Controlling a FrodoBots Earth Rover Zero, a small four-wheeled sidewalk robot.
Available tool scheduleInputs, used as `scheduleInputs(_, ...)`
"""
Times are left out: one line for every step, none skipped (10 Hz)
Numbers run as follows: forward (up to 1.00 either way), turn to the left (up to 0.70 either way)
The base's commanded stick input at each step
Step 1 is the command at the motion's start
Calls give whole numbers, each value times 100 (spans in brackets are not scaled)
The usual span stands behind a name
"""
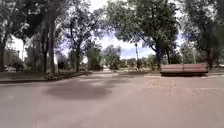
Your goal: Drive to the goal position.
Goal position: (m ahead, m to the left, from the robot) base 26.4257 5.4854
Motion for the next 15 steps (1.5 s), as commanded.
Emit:
scheduleInputs(85, 11)
scheduleInputs(85, 0)
scheduleInputs(85, 0)
scheduleInputs(85, 0)
scheduleInputs(85, 0)
scheduleInputs(85, 0)
scheduleInputs(85, 0)
scheduleInputs(85, 0)
scheduleInputs(85, 0)
scheduleInputs(85, 0)
scheduleInputs(85, 0)
scheduleInputs(85, 0)
scheduleInputs(85, 0)
scheduleInputs(85, 0)
scheduleInputs(85, 0)
